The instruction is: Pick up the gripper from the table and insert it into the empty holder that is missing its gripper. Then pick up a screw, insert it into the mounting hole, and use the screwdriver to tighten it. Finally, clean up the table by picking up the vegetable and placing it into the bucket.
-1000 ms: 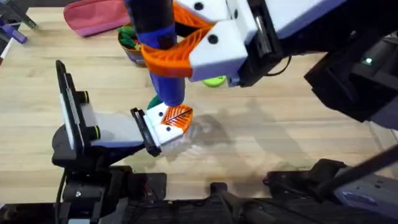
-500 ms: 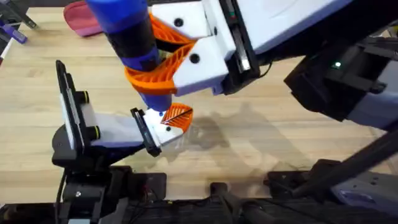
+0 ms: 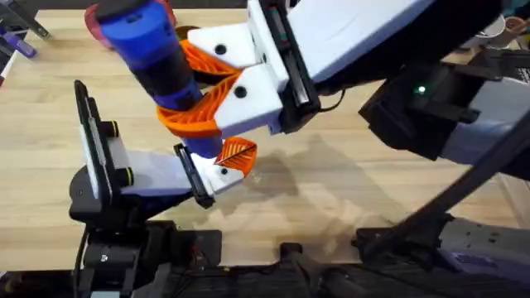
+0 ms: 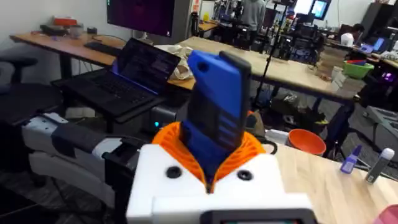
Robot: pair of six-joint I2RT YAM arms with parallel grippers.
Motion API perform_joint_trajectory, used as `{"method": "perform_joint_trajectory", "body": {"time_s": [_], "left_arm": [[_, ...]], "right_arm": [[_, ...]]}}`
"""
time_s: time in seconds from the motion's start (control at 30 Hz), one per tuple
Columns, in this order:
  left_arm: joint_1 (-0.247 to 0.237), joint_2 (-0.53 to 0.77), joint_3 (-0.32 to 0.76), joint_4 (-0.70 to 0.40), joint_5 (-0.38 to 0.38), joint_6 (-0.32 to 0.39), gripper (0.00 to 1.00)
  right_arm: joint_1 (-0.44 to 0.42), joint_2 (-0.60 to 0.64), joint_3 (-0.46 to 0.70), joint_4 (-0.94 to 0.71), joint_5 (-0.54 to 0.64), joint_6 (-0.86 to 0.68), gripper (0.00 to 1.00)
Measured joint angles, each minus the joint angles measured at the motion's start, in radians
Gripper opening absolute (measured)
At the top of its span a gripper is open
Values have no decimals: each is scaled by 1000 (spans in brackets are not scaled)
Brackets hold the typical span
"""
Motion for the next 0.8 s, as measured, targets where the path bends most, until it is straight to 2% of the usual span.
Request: {"method": "perform_joint_trajectory", "body": {"time_s": [0.8], "left_arm": [[0, 0, 0, 0, 0, 0, 12]], "right_arm": [[-7, 10, 0, 26, 0, -8, 12]]}}
